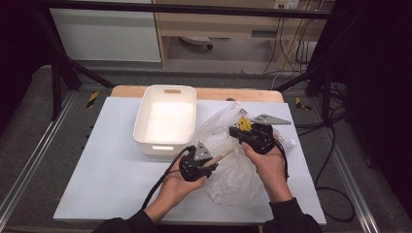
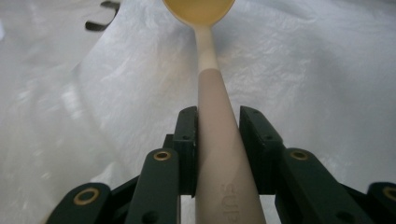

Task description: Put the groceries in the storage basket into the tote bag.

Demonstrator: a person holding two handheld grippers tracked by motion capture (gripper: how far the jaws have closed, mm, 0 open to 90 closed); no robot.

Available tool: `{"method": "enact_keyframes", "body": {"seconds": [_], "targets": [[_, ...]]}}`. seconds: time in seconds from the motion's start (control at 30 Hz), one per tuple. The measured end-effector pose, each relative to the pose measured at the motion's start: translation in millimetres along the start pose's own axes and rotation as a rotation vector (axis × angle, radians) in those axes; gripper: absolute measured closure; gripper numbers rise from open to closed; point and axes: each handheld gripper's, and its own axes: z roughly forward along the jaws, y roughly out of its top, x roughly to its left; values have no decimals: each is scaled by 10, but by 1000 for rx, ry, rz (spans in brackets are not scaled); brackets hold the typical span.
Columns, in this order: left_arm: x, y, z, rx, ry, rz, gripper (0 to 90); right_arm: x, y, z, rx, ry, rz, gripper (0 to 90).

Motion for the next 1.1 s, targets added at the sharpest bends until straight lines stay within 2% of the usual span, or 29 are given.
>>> {"method": "enact_keyframes", "body": {"seconds": [0.13,0.37,0.5,0.73,0.87,1.03,1.1], "targets": [[-49,83,49,-9,3,10,687,-16,-3,-3,-2,0,4,900],[-102,140,204,-10,6,25,687,-24,4,-21,-8,1,9,900],[-106,143,307,-16,4,16,687,-28,13,-33,-12,3,6,900],[-110,115,465,-20,23,31,687,-23,20,-47,-14,7,5,900],[-105,107,542,-33,26,22,687,-14,19,-39,-13,10,8,900],[-88,105,589,-44,30,17,687,-14,9,-33,-8,10,6,900],[-97,122,598,-50,38,28,687,-16,10,-32,-8,11,5,900]]}}
